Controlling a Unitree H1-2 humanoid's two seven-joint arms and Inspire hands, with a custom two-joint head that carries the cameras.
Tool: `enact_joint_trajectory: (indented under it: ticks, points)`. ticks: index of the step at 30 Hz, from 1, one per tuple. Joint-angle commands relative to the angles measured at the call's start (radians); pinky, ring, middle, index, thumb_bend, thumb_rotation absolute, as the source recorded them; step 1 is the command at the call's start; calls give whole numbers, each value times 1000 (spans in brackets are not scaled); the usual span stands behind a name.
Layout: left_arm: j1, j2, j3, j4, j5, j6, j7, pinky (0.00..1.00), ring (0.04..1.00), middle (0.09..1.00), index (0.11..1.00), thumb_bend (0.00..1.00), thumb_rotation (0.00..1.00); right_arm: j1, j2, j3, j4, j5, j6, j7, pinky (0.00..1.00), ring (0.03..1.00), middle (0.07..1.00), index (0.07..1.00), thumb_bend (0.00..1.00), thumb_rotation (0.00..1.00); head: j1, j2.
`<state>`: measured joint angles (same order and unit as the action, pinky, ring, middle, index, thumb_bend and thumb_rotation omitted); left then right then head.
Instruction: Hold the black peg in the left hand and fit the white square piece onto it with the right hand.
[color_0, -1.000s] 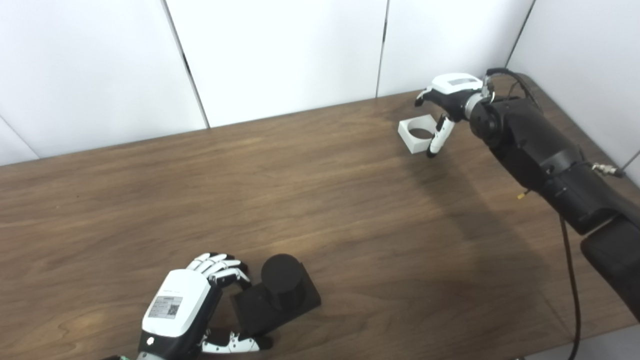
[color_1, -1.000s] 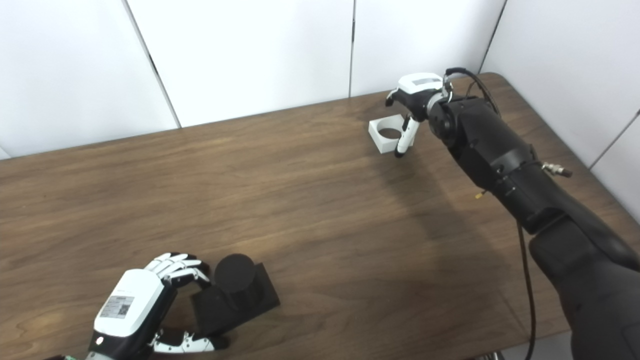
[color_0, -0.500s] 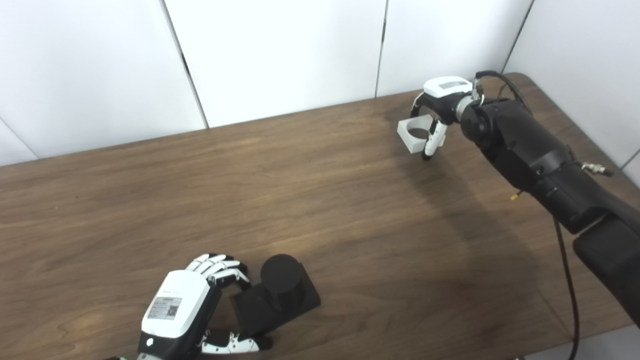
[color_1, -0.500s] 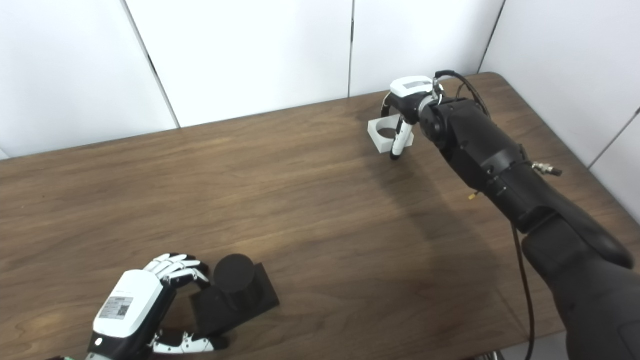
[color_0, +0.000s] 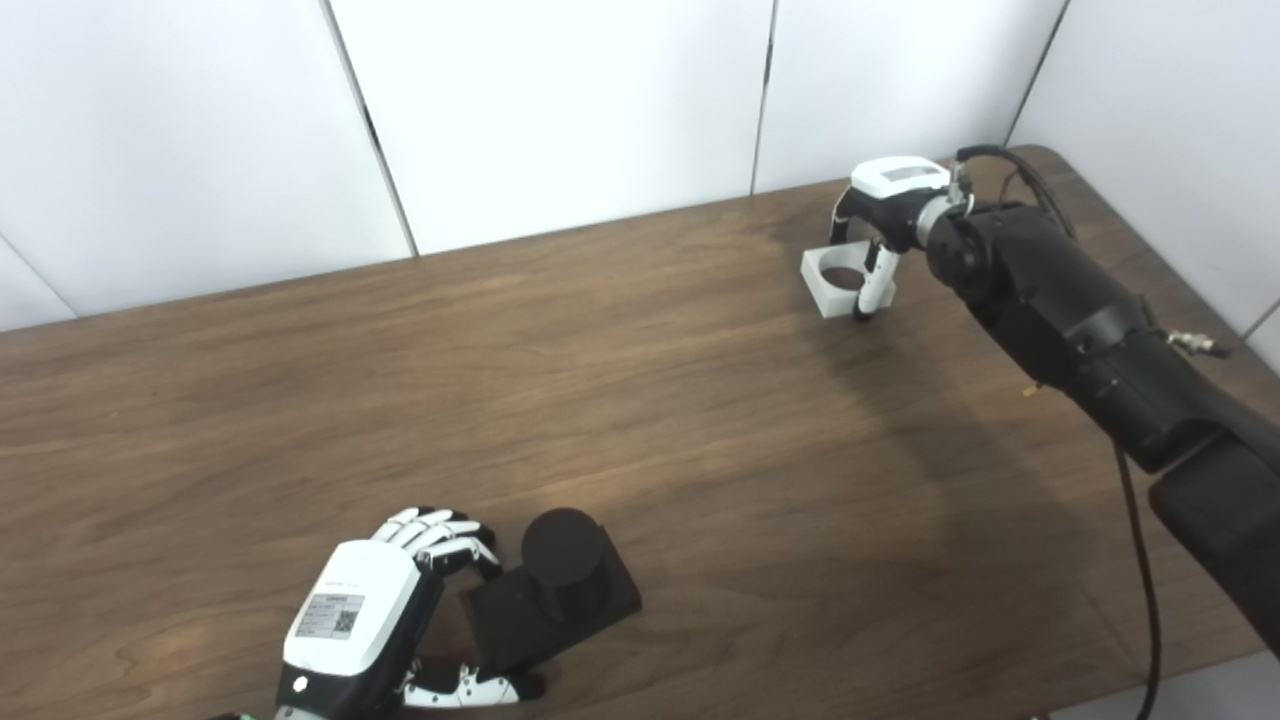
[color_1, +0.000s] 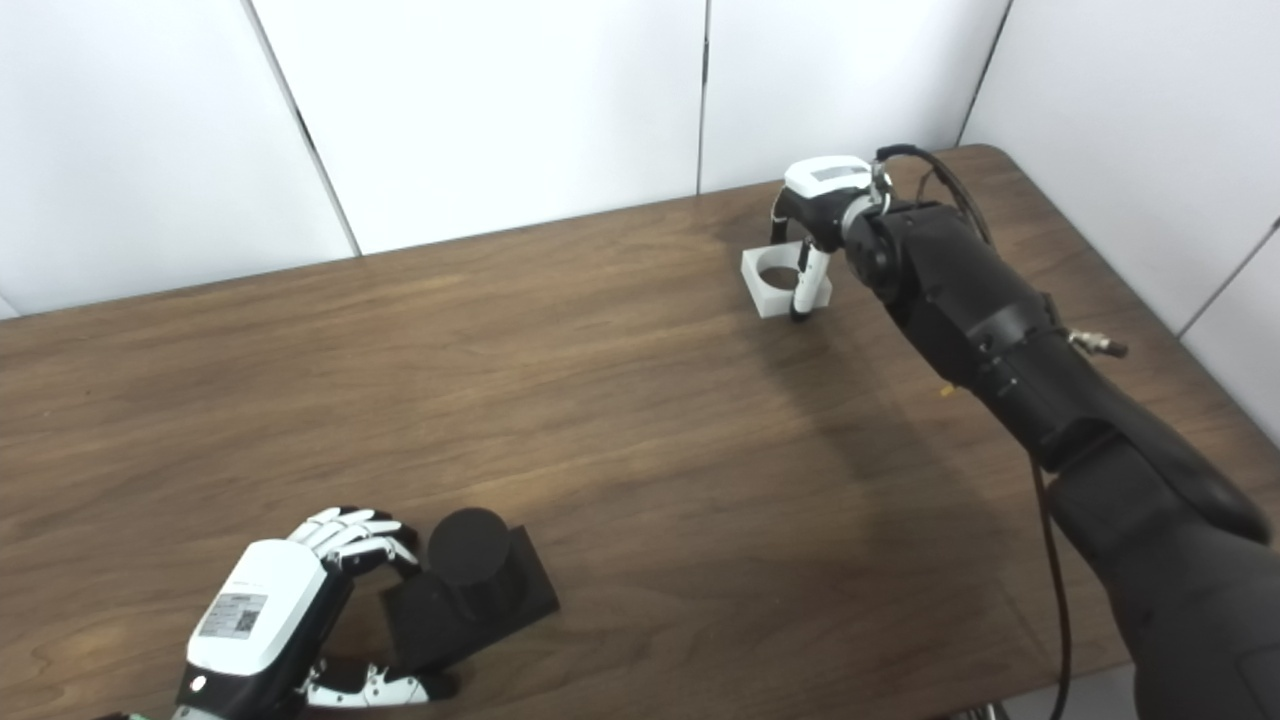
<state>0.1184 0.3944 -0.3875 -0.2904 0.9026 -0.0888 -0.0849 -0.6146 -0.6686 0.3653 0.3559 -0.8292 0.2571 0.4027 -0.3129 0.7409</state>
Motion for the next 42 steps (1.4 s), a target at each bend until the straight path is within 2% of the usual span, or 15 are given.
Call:
enact_joint_trajectory:
  ticks: [1, 5, 9, 14, 17, 21, 26, 33, 37, 42]
  points:
    - [23, 23, -4, 18, 48, 19, -56, 870, 825, 757, 486, 522, 50, -24, -27, -28, -12, 6, -37, -57, 779, 864, 798, 488, 529, 128, -1, 0]
    - [24, 18, -4, 20, 48, 18, -50, 872, 826, 755, 486, 522, 49, -12, -36, -24, -31, -8, -58, -84, 755, 842, 780, 485, 523, 127, 4, 1]
    - [24, 15, -7, 19, 53, 18, -50, 868, 823, 753, 486, 522, 49, 9, -46, -2, -85, -81, -47, -105, 753, 822, 762, 484, 523, 129, 7, -2]
    - [24, 10, -9, 20, 57, 17, -48, 860, 822, 752, 485, 522, 49, 32, -47, -15, -163, -121, -31, -93, 764, 815, 756, 484, 524, 130, 21, 0]
    - [24, 3, -11, 19, 56, 21, -51, 863, 825, 754, 486, 522, 49, 35, -61, -25, -278, -123, -17, -8, 758, 821, 758, 484, 524, 131, 35, 3]
    - [23, -8, -16, 22, 61, 25, -52, 870, 830, 756, 486, 522, 49, 19, -95, -25, -448, -51, -30, 220, 779, 840, 770, 484, 523, 131, 60, 3]
    - [20, -24, -23, 23, 85, 32, -58, 871, 831, 757, 486, 522, 50, 12, -82, -32, -684, -14, 8, 412, 849, 844, 776, 484, 523, 132, 85, 3]
    - [18, -52, -40, 22, 115, 44, -63, 862, 829, 757, 485, 522, 50, 0, -33, -38, -902, 22, -8, 538, 869, 833, 780, 485, 523, 132, 127, 13]
    - [18, -70, -53, 16, 133, 62, -71, 861, 831, 758, 485, 522, 50, 1, -8, -49, -965, 55, -15, 568, 872, 829, 778, 485, 523, 131, 167, 17]
    - [17, -95, -69, 16, 160, 86, -75, 858, 830, 755, 485, 522, 50, 18, 48, -35, -1036, 78, -41, 576, 859, 815, 771, 484, 524, 131, 190, 23]
